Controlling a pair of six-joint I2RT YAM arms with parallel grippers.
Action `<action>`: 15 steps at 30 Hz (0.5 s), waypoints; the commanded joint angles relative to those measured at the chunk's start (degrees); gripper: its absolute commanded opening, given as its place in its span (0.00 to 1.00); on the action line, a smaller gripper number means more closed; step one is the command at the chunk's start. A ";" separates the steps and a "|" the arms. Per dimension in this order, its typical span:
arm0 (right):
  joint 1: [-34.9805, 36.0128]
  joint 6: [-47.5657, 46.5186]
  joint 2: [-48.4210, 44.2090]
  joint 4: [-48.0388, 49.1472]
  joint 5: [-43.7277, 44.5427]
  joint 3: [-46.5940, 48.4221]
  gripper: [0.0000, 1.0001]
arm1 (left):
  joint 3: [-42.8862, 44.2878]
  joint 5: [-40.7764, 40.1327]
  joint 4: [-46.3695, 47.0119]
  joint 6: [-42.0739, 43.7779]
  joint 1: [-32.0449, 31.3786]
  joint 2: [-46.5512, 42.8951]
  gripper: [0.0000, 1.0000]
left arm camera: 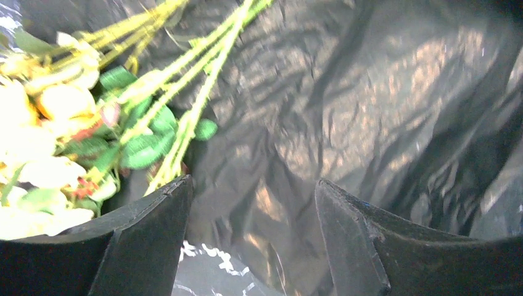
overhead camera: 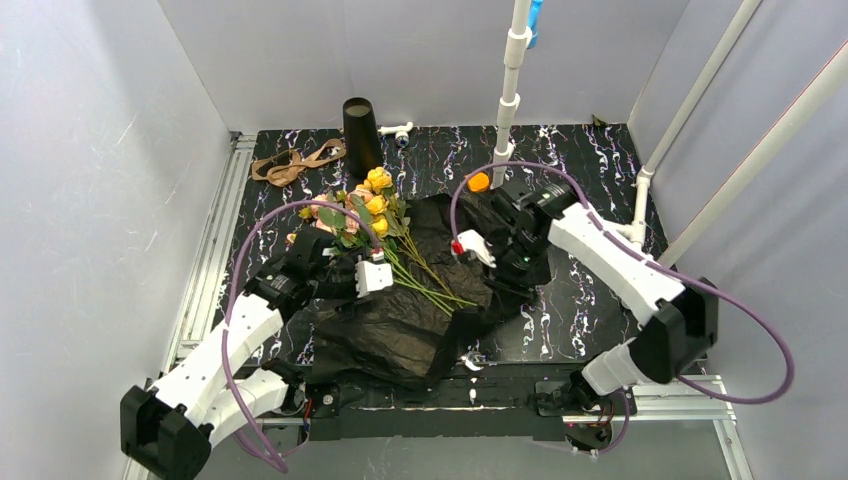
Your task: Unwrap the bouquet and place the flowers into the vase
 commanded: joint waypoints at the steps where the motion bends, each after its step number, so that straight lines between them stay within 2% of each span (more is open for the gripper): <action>1: 0.06 -3.53 -9.43 -1.38 5.74 -4.93 0.53 | 2.10 1.60 11.07 -8.18 -6.07 5.12 0.72; 2: 0.07 -3.72 -11.31 -1.36 7.07 -5.94 0.59 | 2.57 0.83 13.72 -9.37 -8.03 7.07 0.72; 5: 0.07 -3.01 -15.92 -1.36 10.32 -6.69 0.91 | 3.65 -1.76 20.11 -13.90 -14.59 12.52 0.72; 6: 0.07 -1.56 -16.95 -1.36 10.66 -5.54 0.97 | 3.63 -3.42 22.33 -15.08 -17.52 13.83 0.72; 11: 0.07 7.44 -19.86 -0.94 9.78 6.58 0.98 | 0.22 -10.39 35.59 -17.22 -32.44 18.91 0.71; 15: 0.07 15.20 -22.91 2.60 13.96 12.94 0.98 | 0.13 -12.15 39.95 -16.53 -40.65 23.76 0.70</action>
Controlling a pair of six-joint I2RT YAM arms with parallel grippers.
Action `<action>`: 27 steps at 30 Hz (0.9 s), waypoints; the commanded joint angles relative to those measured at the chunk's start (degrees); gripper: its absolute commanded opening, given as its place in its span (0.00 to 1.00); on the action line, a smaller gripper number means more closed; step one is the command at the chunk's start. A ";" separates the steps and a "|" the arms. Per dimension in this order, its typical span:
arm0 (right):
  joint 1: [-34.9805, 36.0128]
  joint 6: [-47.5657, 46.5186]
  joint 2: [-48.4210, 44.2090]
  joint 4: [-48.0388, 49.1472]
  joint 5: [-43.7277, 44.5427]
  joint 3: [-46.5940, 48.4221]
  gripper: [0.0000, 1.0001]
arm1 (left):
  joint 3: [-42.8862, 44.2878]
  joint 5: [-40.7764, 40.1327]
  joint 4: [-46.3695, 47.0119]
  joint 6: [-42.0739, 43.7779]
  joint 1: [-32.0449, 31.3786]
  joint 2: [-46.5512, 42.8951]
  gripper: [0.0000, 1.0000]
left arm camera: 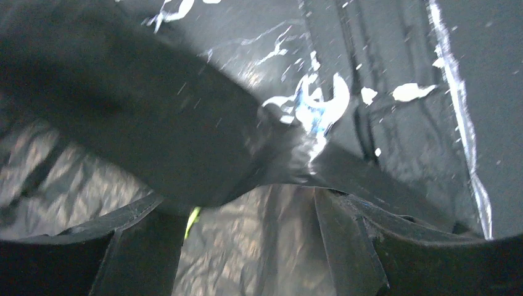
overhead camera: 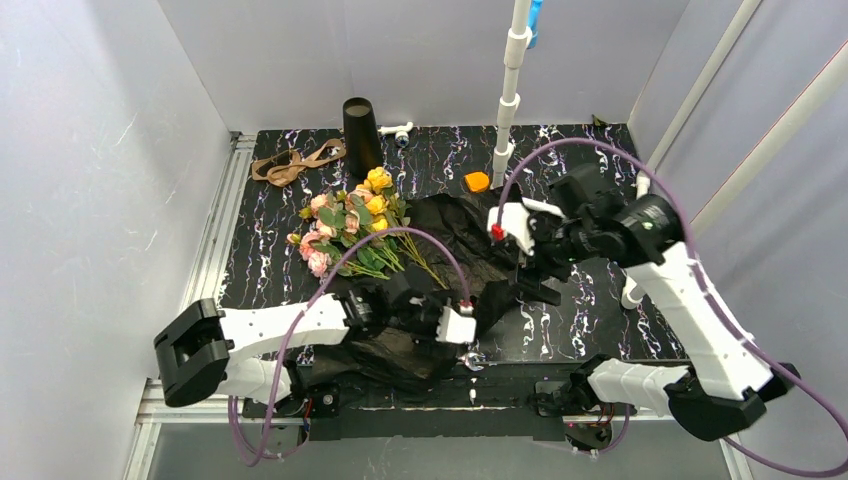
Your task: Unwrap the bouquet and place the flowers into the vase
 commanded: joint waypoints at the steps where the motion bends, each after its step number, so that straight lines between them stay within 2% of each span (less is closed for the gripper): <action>1: 0.07 11.55 -4.09 3.96 5.14 7.62 0.98 | -0.75 -4.18 10.10 -0.65 -7.81 4.19 0.70; 6: -0.05 25.37 -3.88 12.05 14.66 10.13 0.98 | 0.75 -3.12 13.75 2.89 -13.25 11.07 0.70; 10: -2.15 27.83 -1.65 16.32 17.36 8.98 0.98 | 1.64 -1.49 16.28 8.15 -15.75 14.91 0.70; 16: -2.21 28.27 2.99 22.18 9.78 1.55 0.96 | 2.13 -0.66 16.63 15.76 -16.48 17.28 0.71; 19: -2.21 24.90 7.39 21.99 8.76 -0.92 0.95 | 2.22 -4.23 16.12 12.10 -16.44 13.69 0.74; 21: -2.21 21.96 9.31 23.36 9.82 -2.42 0.94 | 3.22 -5.27 12.57 8.29 -15.85 9.11 0.75; 25: -2.21 17.64 13.56 29.20 12.05 -6.08 0.91 | 5.92 1.18 -4.07 1.58 -9.71 -1.61 0.76; 27: -2.21 15.53 16.31 31.04 12.67 -7.76 0.89 | 4.01 1.30 -10.04 2.28 -7.14 -8.53 0.76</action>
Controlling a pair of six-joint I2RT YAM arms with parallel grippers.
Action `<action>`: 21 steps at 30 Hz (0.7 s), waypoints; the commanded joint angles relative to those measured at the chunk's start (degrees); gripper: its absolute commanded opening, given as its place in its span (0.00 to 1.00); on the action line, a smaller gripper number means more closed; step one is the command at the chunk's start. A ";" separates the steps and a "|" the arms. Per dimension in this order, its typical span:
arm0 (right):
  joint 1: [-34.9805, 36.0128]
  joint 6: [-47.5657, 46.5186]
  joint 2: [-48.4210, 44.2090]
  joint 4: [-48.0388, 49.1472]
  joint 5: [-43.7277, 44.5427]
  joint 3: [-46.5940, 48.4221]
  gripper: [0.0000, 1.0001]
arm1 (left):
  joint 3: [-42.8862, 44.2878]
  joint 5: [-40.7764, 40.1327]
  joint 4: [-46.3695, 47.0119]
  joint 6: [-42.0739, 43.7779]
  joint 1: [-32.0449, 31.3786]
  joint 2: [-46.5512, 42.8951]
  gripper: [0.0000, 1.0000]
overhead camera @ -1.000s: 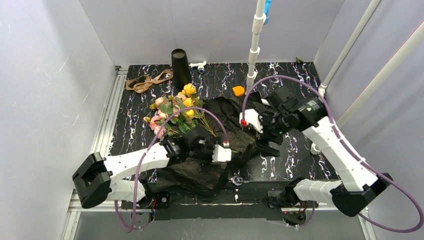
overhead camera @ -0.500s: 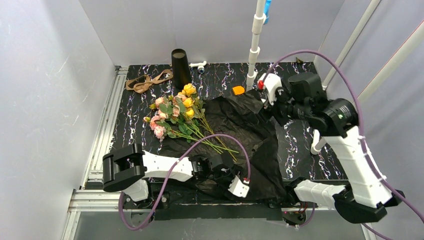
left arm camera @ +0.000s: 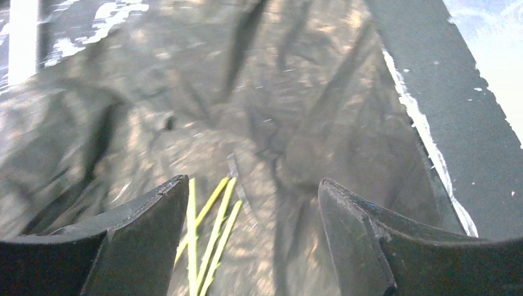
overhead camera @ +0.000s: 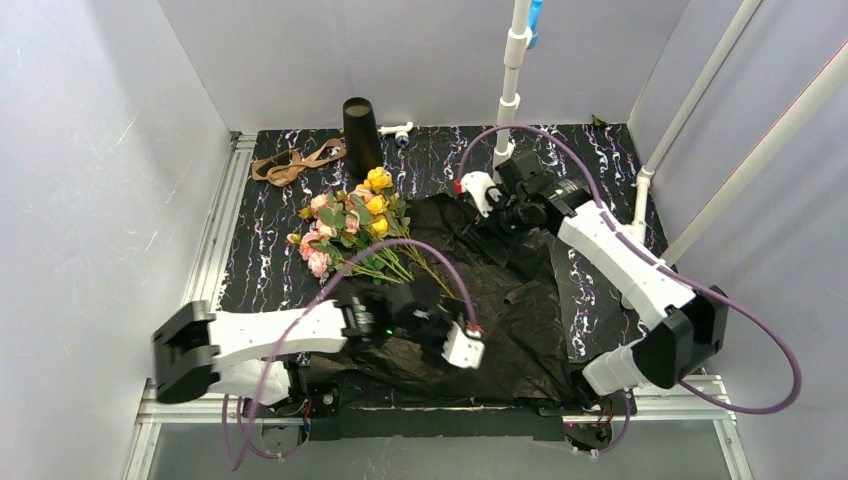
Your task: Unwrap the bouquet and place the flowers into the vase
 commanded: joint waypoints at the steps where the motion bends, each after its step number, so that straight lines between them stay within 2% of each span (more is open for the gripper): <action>1: -0.07 -6.56 4.00 8.05 1.52 -2.86 0.89 | -0.84 2.84 -16.60 -2.16 6.52 -15.69 0.76; 5: -0.07 -8.76 8.24 14.21 4.39 -6.10 0.87 | -7.08 0.42 -24.67 2.82 13.87 -23.09 0.77; 10: -1.11 -10.28 13.11 16.11 7.04 -7.87 0.84 | -14.10 -0.40 -30.31 5.53 23.26 -28.47 0.76; 17: -4.91 -14.18 13.60 16.62 7.16 -12.41 0.83 | -22.34 -3.40 -36.87 9.93 24.25 -35.31 0.77; 21: -7.78 -18.01 13.63 17.06 7.33 -14.65 0.83 | -24.07 -4.57 -39.88 10.93 24.38 -37.25 0.76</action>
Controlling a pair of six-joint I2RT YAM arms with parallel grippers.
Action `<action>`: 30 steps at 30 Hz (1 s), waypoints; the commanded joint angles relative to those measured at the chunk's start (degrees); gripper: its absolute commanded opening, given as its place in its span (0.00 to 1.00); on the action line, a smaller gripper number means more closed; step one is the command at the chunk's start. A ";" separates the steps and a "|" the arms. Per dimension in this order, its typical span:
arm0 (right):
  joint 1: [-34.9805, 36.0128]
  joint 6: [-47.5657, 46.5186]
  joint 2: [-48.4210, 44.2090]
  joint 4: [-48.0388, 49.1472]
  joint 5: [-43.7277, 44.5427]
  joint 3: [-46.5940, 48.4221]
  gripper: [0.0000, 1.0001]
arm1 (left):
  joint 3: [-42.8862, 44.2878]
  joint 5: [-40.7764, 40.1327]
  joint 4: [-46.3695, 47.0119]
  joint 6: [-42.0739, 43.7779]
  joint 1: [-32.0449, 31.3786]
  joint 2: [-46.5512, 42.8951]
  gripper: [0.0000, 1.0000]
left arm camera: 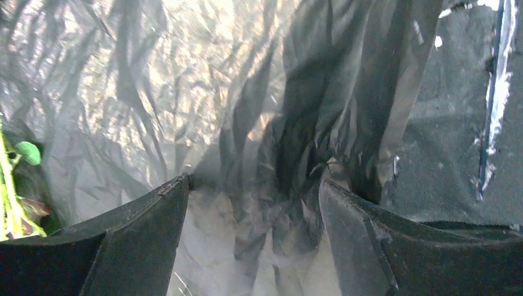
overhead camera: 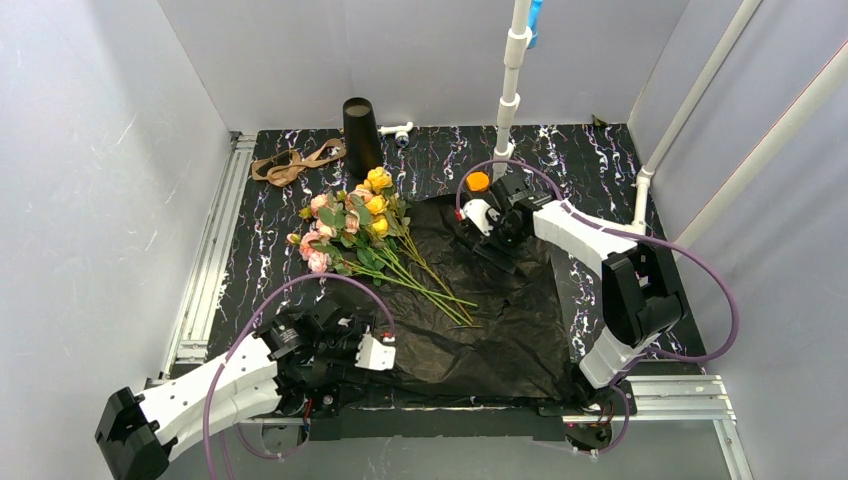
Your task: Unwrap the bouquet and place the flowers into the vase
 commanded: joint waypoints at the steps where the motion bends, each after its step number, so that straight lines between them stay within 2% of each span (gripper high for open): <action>1: -2.75 -6.10 -0.49 1.52 0.82 -2.22 0.84 | -0.81 -1.06 -6.58 2.24 0.42 -1.45 0.76; 7: -4.84 -13.05 0.32 2.27 3.09 -3.30 0.80 | 2.57 -0.61 -11.52 -3.78 1.34 0.63 0.75; 11: -6.18 -12.83 -3.63 -2.41 -4.41 1.01 0.79 | 9.33 2.70 -16.02 -9.36 3.44 -2.38 0.75; 14: -5.91 -12.05 -8.02 -6.64 -11.73 4.93 0.78 | 14.91 3.94 -16.86 -17.00 5.04 -6.25 0.82; 17: -4.00 -10.21 -10.06 -8.90 -15.39 8.93 0.77 | 19.66 1.36 -16.24 -25.23 7.15 -7.34 0.89; 22: 2.77 -5.63 -6.89 -11.69 -16.20 16.74 0.77 | 29.06 3.56 -14.09 -34.74 19.40 -3.58 0.93; 26: 8.52 -1.40 -2.02 -12.00 -15.29 23.64 0.77 | 34.82 8.02 -11.26 -48.22 32.34 1.00 0.94; 30: 13.08 0.29 4.08 -13.50 -13.19 30.31 0.78 | 42.95 13.49 -15.60 -59.35 44.23 8.86 0.92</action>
